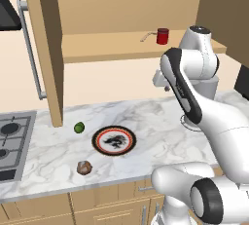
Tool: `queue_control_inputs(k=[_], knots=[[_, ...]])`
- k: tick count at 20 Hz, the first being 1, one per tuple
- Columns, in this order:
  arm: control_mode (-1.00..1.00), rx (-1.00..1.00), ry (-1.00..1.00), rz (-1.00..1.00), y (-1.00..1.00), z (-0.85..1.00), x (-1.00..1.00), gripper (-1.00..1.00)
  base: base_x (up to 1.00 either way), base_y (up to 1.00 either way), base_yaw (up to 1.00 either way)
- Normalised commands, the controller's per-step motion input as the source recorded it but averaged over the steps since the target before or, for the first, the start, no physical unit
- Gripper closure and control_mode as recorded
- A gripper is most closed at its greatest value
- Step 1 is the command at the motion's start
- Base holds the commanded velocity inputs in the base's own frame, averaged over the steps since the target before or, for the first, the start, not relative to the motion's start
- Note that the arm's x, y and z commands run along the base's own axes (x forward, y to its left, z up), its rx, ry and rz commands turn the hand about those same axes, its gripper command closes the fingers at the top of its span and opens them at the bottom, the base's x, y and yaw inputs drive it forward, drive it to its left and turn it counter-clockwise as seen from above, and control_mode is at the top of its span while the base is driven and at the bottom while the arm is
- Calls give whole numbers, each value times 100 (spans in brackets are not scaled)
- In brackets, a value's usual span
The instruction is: Pick the avocado and bread from the counter and place them on the plate. Then pick the jam from the cabinet and place it next to the plate. Lastly close the cabinet door.
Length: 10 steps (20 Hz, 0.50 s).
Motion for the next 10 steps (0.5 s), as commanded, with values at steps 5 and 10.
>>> queue_control_inputs(k=[5, 10], knots=[[-100, 0, 0, 0, 7, -4, -1, -100, 0, 0, 0], [-100, 0, 0, 0, 40, -21, 0, -100, 0, 0, 0]])
